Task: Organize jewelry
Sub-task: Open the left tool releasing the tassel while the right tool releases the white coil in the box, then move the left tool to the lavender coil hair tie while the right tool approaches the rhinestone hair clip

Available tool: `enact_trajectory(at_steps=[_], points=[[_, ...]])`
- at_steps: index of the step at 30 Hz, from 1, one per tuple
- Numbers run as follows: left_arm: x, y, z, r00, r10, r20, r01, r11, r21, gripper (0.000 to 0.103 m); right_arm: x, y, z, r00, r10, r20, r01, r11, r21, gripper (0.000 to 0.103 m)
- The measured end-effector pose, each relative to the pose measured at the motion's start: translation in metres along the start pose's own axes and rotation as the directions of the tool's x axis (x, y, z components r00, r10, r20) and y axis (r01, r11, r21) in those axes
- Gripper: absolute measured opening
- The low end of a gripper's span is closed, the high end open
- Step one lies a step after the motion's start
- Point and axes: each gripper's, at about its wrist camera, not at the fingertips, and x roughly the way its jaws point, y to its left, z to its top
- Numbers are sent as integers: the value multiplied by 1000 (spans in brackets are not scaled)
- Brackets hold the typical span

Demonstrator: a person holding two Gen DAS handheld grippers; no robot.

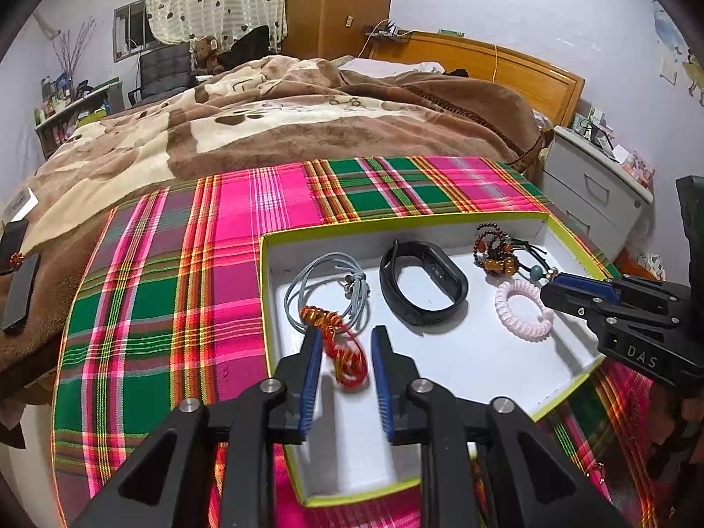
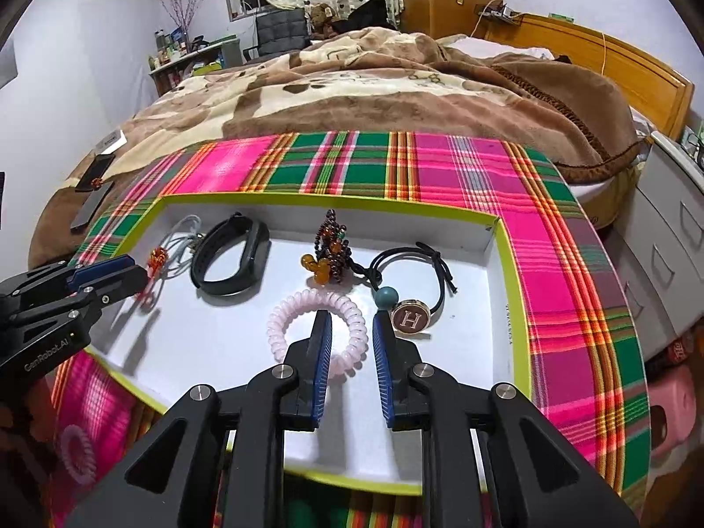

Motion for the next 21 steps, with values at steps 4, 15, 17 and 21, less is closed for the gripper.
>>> enact_trajectory(at_steps=[4, 15, 17, 21], points=[[-7, -1, -2, 1000, -2, 9, 2, 1000, 7, 29, -13, 1, -2, 1000, 8, 22, -8, 1000, 0, 20], [-61, -9, -19, 995, 5, 103, -5, 1000, -5, 29, -63, -2, -22, 995, 27, 94, -29, 999, 23, 20], [-76, -13, -25, 991, 3, 133, -2, 1000, -8, 29, -73, -1, -29, 994, 29, 110, -32, 999, 22, 20], [-106, -24, -41, 983, -6, 186, 7, 1000, -5, 29, -96, 4, -45, 989, 39, 142, -42, 999, 14, 20]])
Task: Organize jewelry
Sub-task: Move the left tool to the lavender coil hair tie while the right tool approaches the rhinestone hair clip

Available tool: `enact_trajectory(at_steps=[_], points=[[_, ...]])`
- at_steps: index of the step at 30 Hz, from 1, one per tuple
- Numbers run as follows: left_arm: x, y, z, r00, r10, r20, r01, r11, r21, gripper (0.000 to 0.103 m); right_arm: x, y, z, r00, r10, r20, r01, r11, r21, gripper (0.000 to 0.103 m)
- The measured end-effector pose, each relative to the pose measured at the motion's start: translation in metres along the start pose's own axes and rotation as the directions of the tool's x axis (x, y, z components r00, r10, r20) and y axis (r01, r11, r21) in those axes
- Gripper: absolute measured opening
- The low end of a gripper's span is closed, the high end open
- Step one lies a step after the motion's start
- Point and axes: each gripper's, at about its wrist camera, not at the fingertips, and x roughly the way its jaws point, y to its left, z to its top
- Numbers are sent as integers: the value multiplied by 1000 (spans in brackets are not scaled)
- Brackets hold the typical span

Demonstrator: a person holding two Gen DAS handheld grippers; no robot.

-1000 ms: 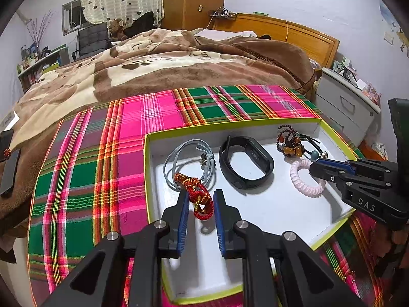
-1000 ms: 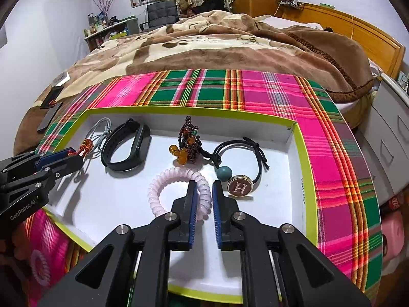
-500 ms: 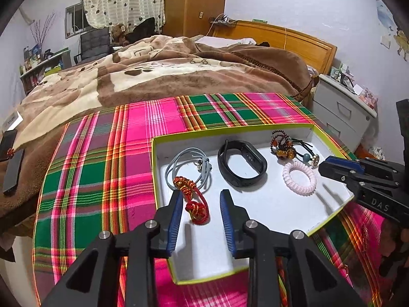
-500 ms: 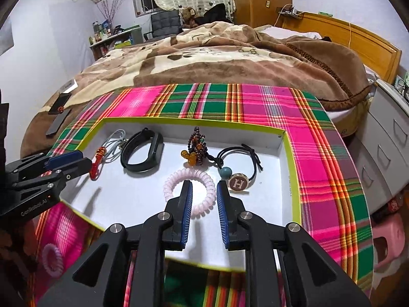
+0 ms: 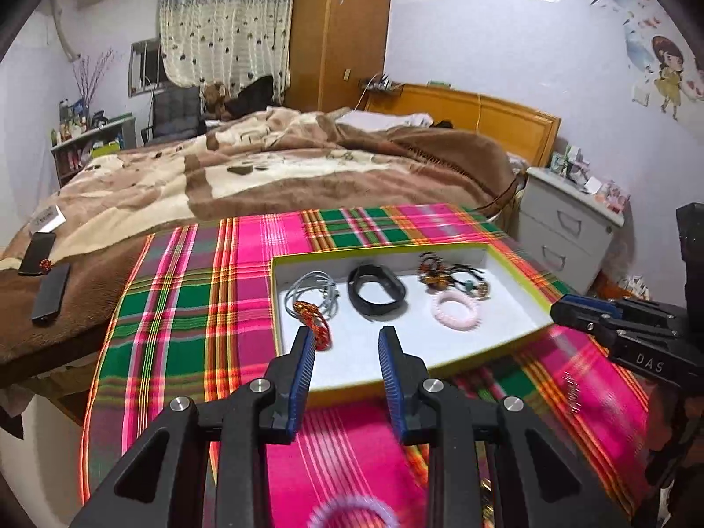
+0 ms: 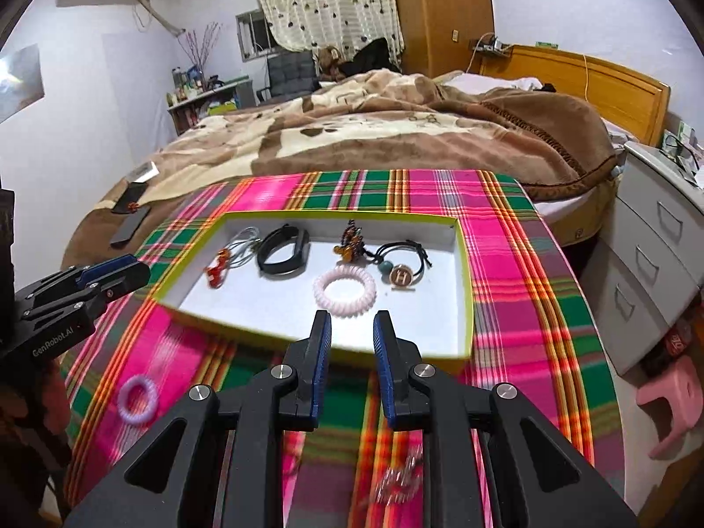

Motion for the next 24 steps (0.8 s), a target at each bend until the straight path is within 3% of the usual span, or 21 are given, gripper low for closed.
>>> enact_trajectory(at_steps=[17, 24], points=[[-78, -32, -64, 997, -2, 73, 1, 1000, 8, 29, -70, 25, -82, 998, 36, 44, -35, 999, -6, 21], [-102, -37, -85, 998, -10, 67, 10, 1000, 8, 29, -92, 28, -106, 999, 27, 47, -27, 1000, -8, 21]])
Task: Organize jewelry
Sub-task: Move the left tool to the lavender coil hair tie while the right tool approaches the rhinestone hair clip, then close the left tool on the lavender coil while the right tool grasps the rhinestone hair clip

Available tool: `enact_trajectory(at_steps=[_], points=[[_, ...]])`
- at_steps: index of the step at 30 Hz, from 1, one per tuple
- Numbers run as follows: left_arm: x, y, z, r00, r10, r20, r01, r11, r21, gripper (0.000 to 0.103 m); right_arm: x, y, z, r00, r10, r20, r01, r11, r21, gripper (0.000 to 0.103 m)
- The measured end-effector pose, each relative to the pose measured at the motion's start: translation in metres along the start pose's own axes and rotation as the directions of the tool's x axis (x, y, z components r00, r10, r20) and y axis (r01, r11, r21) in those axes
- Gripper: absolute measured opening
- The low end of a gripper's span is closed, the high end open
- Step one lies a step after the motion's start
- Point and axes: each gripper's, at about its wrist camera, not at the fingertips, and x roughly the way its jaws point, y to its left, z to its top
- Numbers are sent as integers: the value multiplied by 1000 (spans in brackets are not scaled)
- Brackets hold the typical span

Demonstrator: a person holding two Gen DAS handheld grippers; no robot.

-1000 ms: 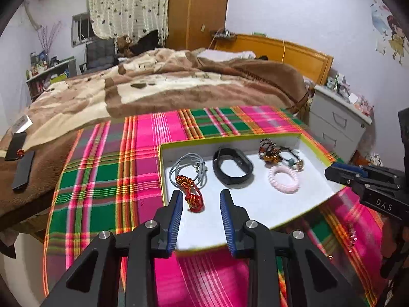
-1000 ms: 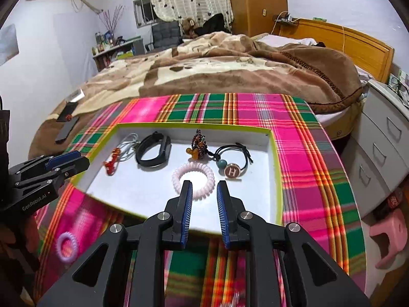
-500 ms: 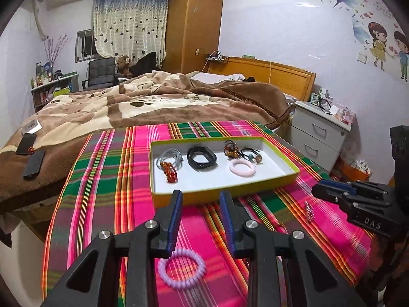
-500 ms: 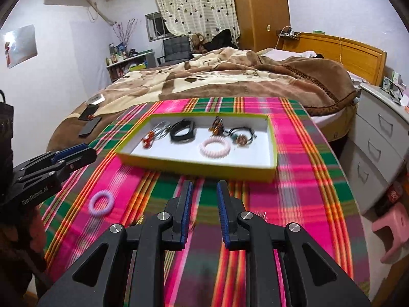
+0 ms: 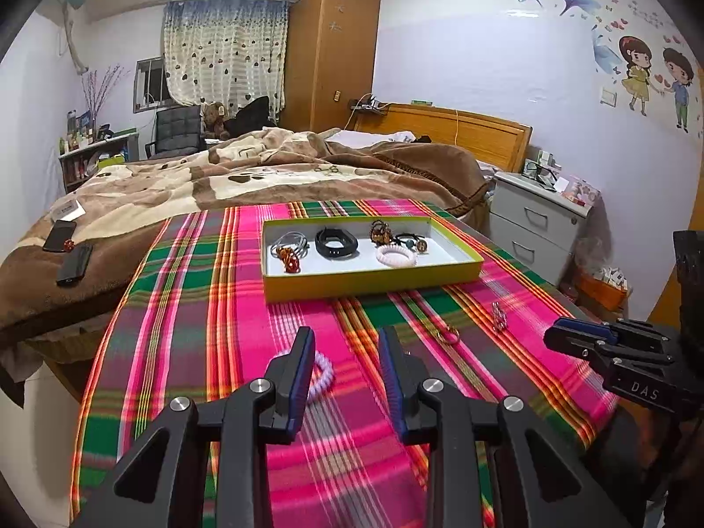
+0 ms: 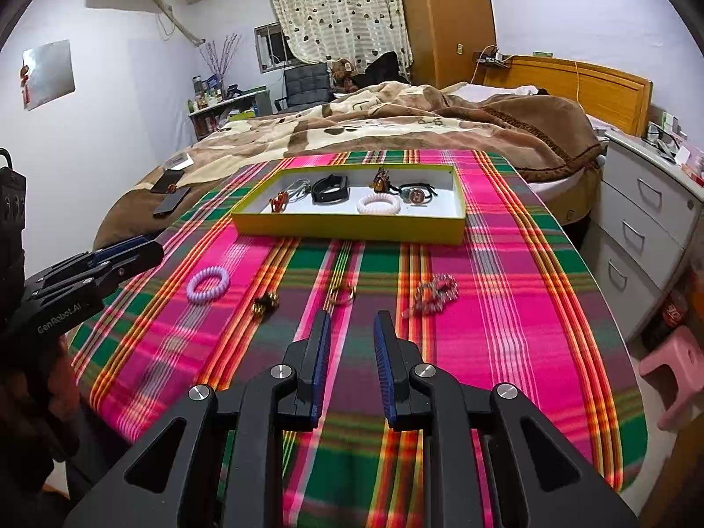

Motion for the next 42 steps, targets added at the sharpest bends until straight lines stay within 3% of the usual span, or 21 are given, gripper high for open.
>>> enact_trajectory(at_steps=[18, 29, 33, 42], points=[[-12, -5, -17, 1000, 5, -18, -5, 1000, 2, 29, -11, -2, -14, 1000, 1, -7, -1, 1000, 15, 21], [8, 10, -15, 998, 29, -62, -30, 999, -14, 29, 3, -5, -7, 1000, -1, -25, 2, 1000, 26, 22], [18, 16, -15, 996, 41, -81, -43, 999, -23, 29, 10, -7, -4, 999, -5, -32, 5, 1000, 28, 36], [39, 27, -12, 990, 62, -123, -67, 997, -43, 29, 30, -18, 4, 997, -50, -57, 54, 996, 65, 37]])
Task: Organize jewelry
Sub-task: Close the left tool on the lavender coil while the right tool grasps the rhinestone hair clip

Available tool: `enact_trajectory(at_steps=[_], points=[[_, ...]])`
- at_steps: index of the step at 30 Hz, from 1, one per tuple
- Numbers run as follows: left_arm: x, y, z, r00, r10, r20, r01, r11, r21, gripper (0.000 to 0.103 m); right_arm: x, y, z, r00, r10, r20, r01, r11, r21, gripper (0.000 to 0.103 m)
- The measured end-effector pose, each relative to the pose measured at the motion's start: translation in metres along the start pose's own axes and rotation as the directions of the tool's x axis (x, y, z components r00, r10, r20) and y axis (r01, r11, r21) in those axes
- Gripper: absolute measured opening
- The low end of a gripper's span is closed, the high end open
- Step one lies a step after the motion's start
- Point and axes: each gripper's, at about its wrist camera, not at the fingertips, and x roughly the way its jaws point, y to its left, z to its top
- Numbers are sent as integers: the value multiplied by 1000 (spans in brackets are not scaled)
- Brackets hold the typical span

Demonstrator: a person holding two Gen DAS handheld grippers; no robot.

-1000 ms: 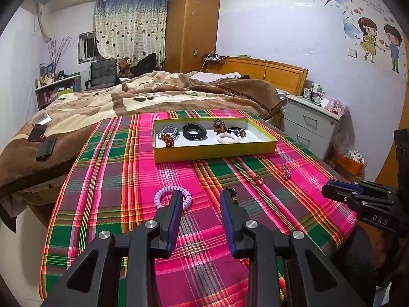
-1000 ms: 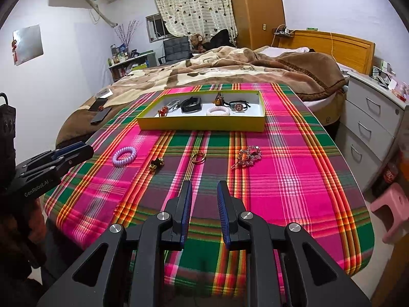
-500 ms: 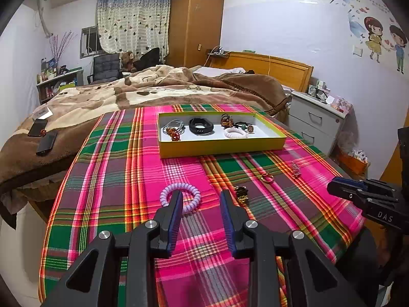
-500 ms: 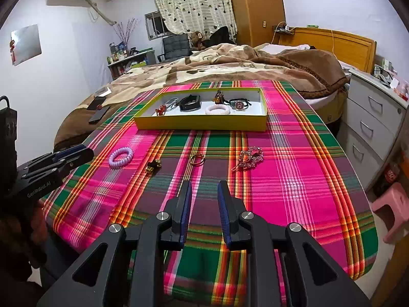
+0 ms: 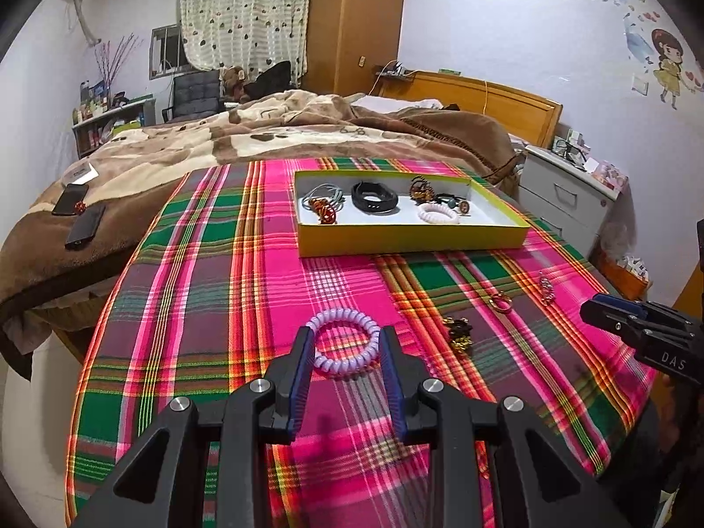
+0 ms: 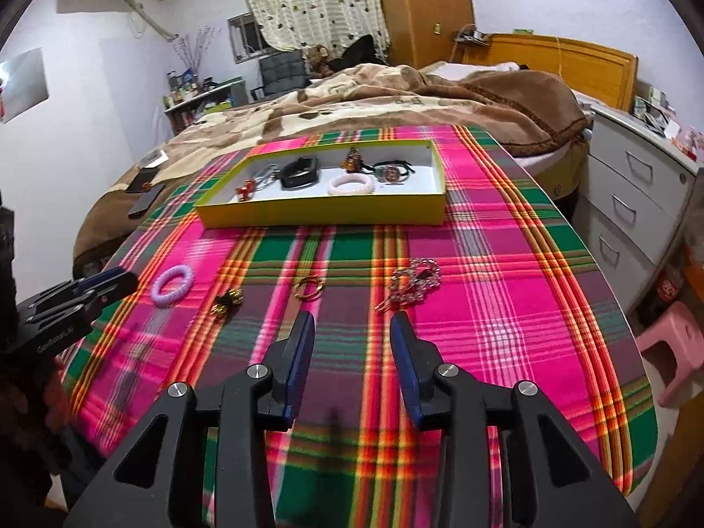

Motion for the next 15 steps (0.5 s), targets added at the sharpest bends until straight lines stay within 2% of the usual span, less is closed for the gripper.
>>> enact_trajectory(at_steps=[15], points=[[38, 12, 7, 993, 38, -113, -44, 998, -51, 29, 40, -27, 19, 994, -62, -86, 72, 990, 117, 37]])
